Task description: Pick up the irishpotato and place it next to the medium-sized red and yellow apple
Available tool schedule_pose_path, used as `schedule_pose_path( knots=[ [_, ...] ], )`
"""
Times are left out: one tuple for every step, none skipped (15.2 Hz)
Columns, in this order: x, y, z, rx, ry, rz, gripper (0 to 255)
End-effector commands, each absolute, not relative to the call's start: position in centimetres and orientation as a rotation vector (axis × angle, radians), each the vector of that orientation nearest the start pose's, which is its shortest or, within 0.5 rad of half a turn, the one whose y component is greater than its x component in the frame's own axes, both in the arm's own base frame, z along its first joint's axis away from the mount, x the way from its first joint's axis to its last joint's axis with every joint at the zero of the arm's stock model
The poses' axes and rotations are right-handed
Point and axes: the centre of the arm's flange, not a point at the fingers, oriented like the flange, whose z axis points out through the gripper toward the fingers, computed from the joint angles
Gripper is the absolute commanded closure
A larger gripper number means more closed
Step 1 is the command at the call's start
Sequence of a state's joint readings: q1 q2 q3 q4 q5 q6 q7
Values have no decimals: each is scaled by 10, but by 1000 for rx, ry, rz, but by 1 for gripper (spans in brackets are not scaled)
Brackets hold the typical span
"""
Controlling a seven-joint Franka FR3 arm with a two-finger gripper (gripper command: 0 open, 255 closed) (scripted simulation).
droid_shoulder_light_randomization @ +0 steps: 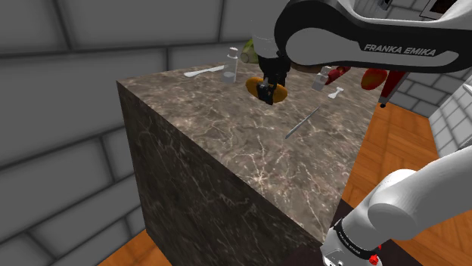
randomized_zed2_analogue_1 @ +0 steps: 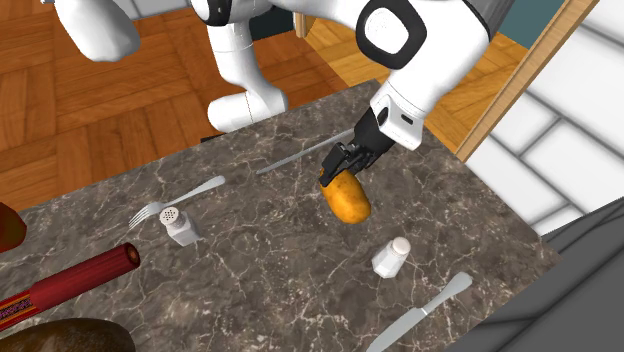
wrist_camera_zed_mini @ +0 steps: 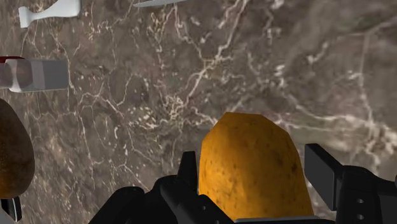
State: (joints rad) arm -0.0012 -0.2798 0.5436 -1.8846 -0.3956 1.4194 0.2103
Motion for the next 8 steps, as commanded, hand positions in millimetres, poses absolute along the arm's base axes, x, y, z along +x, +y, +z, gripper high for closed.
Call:
schedule_pose_path(
  knots=[
    [399,222,603,2534,361,-17,255],
    [399,222,602,2534,361,-17,255],
    [399,222,602,2534,361,-17,255],
    [399,222,603,2534,361,-17,255],
    [399,222,602,2534,361,-17,255],
    [399,222,603,2534,361,-17,255],
    [399,222,602,2534,361,-17,255],
    [399,222,608,2534,361,-17,255]
  ],
)
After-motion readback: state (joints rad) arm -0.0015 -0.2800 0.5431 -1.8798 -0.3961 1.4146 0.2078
